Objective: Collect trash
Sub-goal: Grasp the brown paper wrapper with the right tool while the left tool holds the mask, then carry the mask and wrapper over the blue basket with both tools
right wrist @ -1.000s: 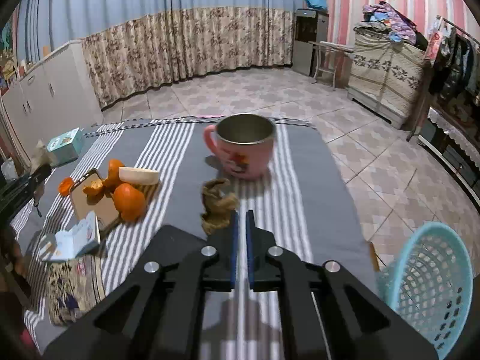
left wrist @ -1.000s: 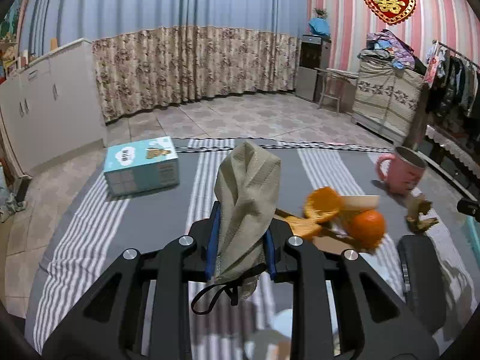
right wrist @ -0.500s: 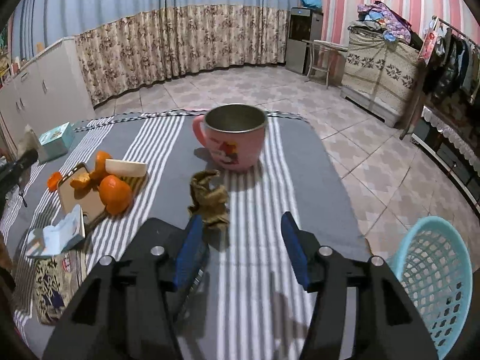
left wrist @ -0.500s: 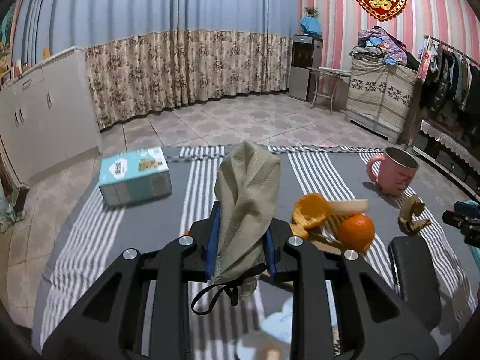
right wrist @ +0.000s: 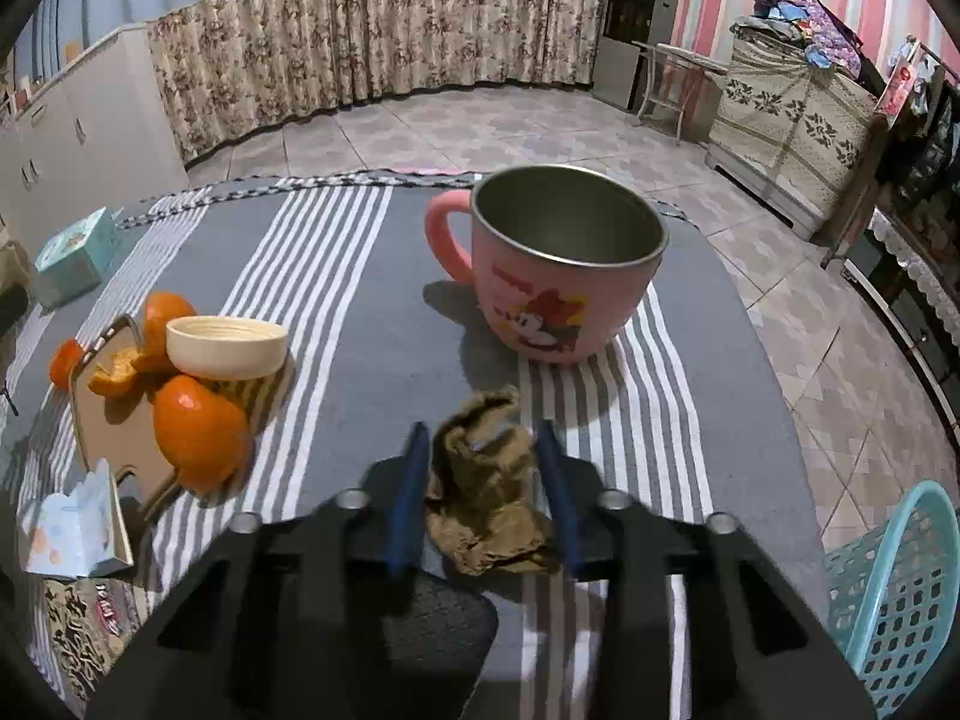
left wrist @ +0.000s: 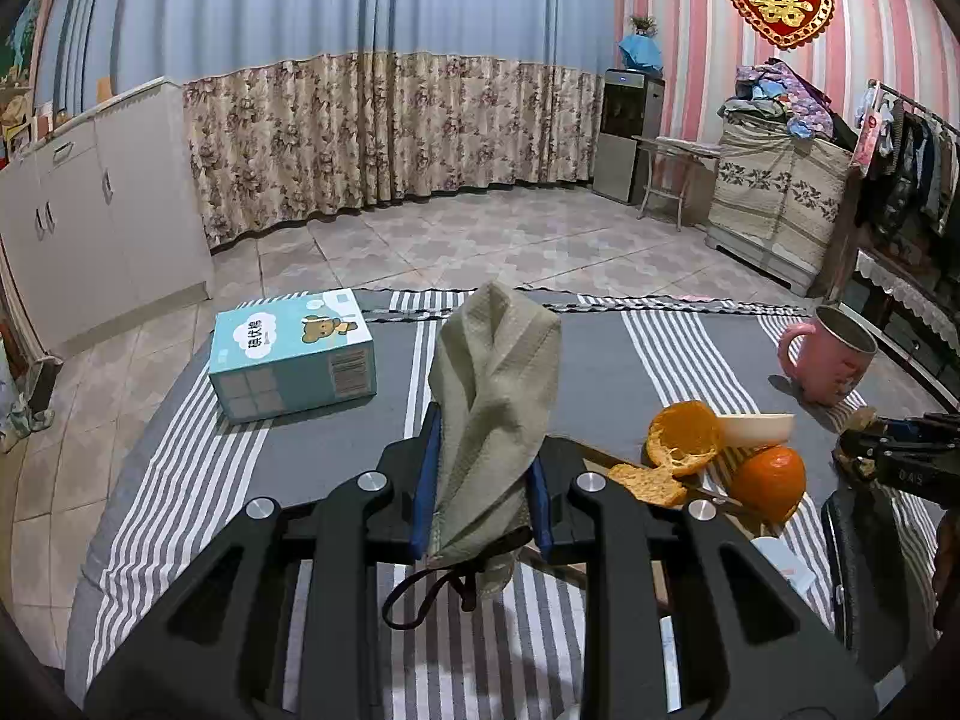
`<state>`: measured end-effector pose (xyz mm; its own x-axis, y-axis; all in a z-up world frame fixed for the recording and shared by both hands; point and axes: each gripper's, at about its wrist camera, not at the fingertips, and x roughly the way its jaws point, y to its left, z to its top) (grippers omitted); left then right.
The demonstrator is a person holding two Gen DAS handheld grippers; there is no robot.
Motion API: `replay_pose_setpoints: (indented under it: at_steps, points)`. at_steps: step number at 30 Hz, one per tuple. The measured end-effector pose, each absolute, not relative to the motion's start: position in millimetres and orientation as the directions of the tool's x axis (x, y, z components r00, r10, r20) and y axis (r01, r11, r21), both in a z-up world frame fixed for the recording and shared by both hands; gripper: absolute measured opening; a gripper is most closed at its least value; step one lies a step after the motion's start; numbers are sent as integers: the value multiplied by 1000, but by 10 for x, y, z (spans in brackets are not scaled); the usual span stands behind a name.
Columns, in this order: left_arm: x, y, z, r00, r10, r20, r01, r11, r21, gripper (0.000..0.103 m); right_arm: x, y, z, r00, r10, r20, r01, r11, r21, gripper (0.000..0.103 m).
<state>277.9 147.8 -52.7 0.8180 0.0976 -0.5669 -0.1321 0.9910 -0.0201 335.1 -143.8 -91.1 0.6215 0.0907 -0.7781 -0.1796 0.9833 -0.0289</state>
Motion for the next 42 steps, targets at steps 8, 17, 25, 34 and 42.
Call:
replay_pose_setpoints:
  at_steps: [8,17,25,34,42]
  points:
    - [2715,1337,-411,819,89,-566,-118,993,-14,24,2944,-1760,-526,707,125,-696,-166,986,9,31]
    - [2479,839,-66,853,30,-521,-43,999,-13,24,2255,-2687,-138,773,48,-632,-49,999,16,31]
    - [2325,47,7,851,-81,-519,82,996,-20,24,1731,-3655,-33,788,-123,-603,142,990,-17,31]
    - [2244,-1044,-23,816,-205,-540,248,969,7,24,1625,-4334,-237,759,-228,-610,272,962,-22,31]
    - [2209,-2031,-124,759,-347,-550,395,918,-35,25,1687,-4748,-385,740,-250,-625,320,947,0,31]
